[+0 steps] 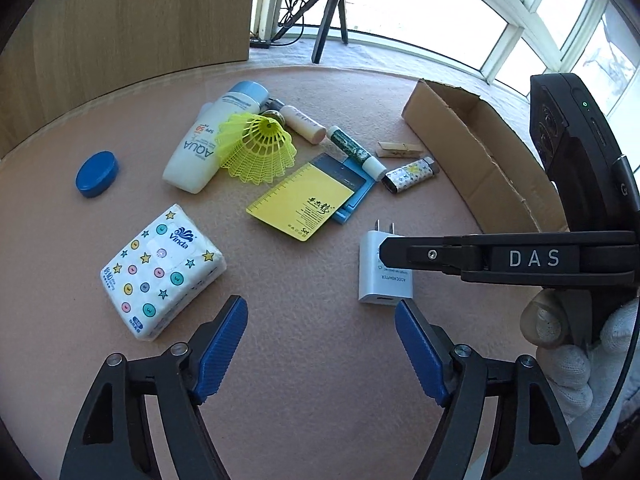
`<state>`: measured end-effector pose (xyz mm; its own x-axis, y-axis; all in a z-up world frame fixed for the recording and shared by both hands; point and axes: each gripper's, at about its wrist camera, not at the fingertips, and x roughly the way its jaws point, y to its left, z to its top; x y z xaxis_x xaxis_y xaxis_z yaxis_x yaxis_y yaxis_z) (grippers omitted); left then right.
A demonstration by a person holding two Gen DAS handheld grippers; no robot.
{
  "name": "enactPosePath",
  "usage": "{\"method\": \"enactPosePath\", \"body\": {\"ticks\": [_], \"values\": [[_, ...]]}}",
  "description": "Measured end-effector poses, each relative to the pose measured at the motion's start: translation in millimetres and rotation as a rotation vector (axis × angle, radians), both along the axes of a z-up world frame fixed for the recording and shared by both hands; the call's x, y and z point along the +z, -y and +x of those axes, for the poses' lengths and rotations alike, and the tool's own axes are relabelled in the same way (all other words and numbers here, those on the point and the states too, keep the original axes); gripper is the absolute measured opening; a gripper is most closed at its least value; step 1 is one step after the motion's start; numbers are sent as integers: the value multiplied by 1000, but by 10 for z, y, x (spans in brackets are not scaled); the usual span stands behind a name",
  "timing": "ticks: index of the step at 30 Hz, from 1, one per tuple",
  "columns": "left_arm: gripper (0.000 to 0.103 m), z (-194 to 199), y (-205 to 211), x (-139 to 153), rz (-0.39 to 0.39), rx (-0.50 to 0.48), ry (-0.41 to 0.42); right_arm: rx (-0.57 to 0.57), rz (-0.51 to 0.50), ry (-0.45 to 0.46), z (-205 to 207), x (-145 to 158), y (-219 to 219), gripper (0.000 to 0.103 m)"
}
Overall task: Organize objects
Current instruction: 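Carry the white charger plug into the cardboard box and release it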
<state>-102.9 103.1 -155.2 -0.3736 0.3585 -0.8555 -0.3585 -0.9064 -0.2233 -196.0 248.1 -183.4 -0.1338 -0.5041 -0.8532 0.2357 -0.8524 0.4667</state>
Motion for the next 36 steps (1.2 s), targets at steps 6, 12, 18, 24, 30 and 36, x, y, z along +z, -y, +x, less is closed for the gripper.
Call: {"method": "enactPosePath", "body": {"ticks": [6,12,18,24,30,36], "values": [[65,-112,-208,-111,55,-76,56,12,-29,45,-38,-69,20,28],[46,-193,-280,-234,100,-92,119,40,-36,64,-37,-73,60,28],[42,-191,-236,-275,125,-69,136,63,-35,69,-28,-68,114,28],[42,-120,-269,-128,119,-46,99,63,-26,35,17,46,92,28],[42,-85,-419,172,119,-55,33,43,-49,-33,55,332,-49,28],[42,-78,-771,469,117,-103,-34,6,-59,-113,74,642,-343,28]]}}
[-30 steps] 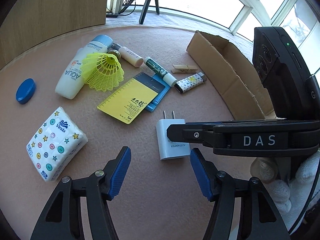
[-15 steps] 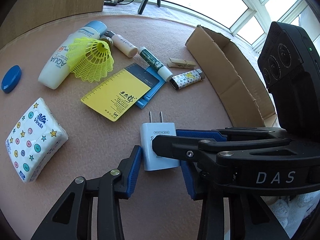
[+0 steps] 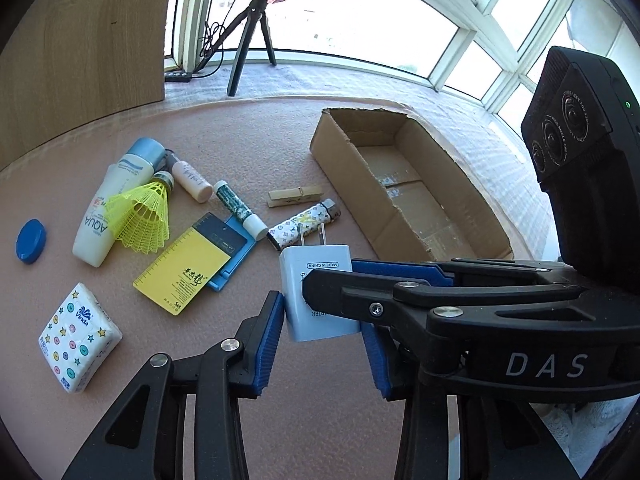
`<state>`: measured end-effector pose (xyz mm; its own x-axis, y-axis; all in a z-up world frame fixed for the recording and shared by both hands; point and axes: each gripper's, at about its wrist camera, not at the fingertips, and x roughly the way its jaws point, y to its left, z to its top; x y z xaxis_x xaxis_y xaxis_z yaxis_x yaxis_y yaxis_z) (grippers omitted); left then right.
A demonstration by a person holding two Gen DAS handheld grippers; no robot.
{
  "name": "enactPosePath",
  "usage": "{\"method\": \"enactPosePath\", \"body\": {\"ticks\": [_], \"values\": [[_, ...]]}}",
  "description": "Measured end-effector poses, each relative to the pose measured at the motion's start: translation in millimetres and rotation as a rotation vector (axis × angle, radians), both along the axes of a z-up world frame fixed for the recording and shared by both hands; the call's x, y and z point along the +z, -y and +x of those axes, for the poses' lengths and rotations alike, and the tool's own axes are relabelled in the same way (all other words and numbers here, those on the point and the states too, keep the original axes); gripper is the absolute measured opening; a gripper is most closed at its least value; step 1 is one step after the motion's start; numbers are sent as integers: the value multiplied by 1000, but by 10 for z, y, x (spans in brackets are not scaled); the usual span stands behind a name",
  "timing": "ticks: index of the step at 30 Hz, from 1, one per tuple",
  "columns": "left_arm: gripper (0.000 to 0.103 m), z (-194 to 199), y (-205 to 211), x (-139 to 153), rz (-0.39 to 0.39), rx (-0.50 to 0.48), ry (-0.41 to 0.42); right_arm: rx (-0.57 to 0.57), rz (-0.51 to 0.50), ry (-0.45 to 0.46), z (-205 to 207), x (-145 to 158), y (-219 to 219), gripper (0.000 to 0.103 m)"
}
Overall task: Organize objects
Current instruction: 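Carry the white charger plug into the cardboard box and release it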
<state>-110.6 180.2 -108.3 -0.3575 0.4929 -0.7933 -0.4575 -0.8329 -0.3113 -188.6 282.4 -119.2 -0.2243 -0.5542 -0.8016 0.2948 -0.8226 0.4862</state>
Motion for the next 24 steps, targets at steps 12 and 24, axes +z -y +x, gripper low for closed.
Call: {"method": "enactPosePath", "body": {"ticks": [12,24], "values": [[42,-16,-938,153,20,-110,-49,-108,31,-79,-86,272,-782,28],[42,-62,-1643,-27,13,-200,-27,-198,60,-62,-159,121,-1385,28]]}}
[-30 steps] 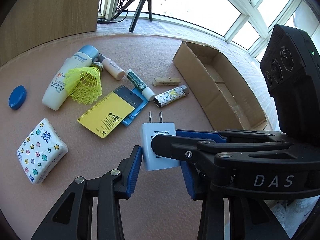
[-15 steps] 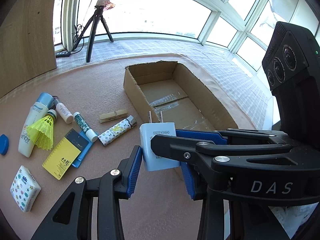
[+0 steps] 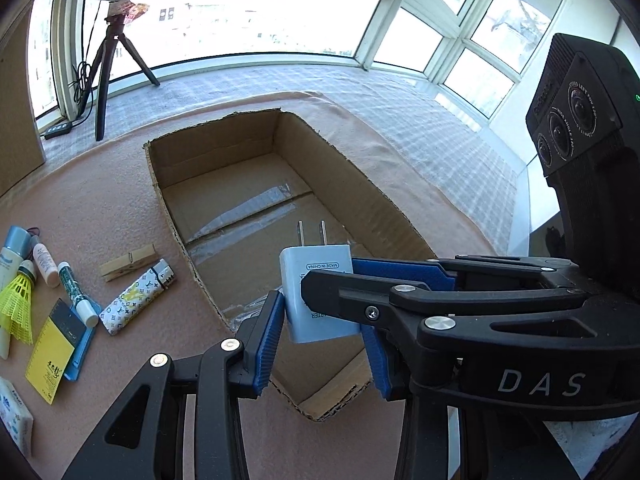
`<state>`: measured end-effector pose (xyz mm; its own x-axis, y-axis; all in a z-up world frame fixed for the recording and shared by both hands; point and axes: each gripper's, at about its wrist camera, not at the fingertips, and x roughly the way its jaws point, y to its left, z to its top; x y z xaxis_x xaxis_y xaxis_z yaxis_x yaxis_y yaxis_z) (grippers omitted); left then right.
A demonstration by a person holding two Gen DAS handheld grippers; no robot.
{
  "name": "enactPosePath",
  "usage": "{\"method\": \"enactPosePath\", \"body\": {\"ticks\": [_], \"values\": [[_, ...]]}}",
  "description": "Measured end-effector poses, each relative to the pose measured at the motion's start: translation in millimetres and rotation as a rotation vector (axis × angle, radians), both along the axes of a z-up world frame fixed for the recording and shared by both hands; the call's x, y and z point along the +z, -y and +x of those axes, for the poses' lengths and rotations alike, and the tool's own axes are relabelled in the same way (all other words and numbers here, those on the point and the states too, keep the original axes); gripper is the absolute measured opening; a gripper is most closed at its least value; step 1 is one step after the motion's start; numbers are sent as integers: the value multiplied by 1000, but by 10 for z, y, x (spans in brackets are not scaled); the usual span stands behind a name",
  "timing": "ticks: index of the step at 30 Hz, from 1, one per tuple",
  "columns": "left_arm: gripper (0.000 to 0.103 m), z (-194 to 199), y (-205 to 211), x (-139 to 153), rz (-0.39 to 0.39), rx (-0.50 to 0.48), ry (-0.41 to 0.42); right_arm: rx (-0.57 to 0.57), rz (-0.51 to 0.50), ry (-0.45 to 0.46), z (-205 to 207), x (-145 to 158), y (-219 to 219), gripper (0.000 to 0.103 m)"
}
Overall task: Organize objects
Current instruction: 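Carry the white charger plug into the cardboard box and release it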
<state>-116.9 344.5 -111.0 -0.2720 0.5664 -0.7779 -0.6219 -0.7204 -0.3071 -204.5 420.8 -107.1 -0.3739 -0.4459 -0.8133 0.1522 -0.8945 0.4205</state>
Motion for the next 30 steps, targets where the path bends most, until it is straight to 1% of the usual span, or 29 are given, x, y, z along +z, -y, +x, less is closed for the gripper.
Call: {"method": "enactPosePath", "body": {"ticks": [5,7,8,9,10,11,12,17,23,30], "values": [[42,-16,-164,-55,-11,-15,13,-18,3,14,-32,-63,-148,28],[55,-27,-179,-73,-19,-16,16,-18,-4,18,-43,-78,-182,28],[68,-24,-178,-72,-24,-11,10,-17,-12,19,-44,-82,-202,29],[70,-17,-162,-66,-23,-12,4,-18,-14,23,-46,-86,-222,34],[70,-16,-155,-63,-25,-15,4,-23,-9,26,-46,-85,-237,39],[70,-13,-135,-56,-27,-15,2,-32,-5,22,-39,-79,-257,47],[70,-3,-112,-40,-28,-15,-4,-39,2,16,-29,-71,-275,51],[70,14,15,5,-37,-14,-15,-70,0,11,3,-55,-348,51],[70,81,249,72,-44,-4,-25,-65,20,-20,87,15,-276,51],[70,77,776,103,-69,47,-33,-52,77,-98,249,178,-157,52]]}}
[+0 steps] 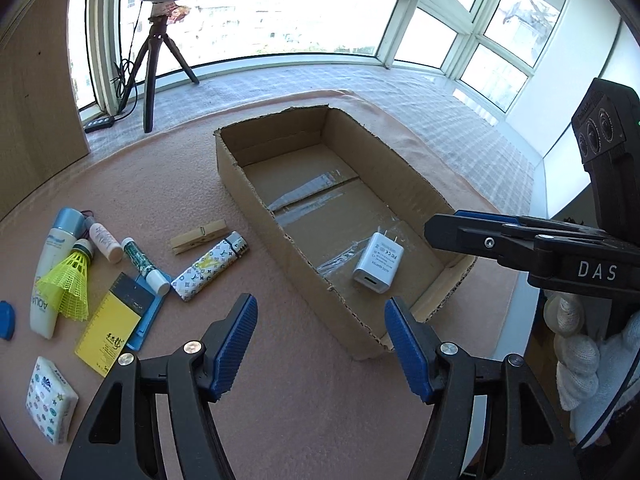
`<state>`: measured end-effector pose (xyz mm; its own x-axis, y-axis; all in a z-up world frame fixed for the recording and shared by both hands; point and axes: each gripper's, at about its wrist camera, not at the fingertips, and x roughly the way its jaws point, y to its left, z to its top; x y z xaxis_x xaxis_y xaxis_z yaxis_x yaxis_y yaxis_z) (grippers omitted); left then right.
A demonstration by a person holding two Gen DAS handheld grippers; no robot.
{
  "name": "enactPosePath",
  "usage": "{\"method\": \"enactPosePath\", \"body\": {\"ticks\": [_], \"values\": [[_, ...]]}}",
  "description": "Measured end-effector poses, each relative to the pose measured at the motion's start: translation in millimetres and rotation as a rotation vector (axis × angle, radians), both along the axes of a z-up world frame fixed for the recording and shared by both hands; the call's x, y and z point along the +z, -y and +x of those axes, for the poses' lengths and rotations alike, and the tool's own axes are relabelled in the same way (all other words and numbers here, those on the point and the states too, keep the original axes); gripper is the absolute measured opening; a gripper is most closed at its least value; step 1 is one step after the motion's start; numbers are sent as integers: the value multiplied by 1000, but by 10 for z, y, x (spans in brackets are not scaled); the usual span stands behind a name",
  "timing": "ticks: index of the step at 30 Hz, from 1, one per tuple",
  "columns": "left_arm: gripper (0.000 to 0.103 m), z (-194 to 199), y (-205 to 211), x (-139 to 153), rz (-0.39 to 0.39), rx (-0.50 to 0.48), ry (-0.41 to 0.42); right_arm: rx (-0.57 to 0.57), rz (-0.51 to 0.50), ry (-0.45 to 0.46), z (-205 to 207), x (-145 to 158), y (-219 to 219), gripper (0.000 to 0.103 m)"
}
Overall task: Organize objects
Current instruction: 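Carry the white charger plug into the cardboard box and release it, then move the left tool to the yellow notebook and grasp it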
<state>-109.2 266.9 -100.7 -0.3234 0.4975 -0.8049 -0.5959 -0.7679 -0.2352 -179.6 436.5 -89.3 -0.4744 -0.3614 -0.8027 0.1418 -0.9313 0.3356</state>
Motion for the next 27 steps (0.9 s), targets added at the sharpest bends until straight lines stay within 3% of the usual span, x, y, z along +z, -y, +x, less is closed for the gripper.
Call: {"method": "enactPosePath", "body": {"ticks": [12,27], "values": [[70,-447,1150,-316,-40,211,77,-7,-21,21,230,-33,97,52],[75,-971,1419,-603,-84,183,149,-6,-16,77,334,-138,153,52]]}}
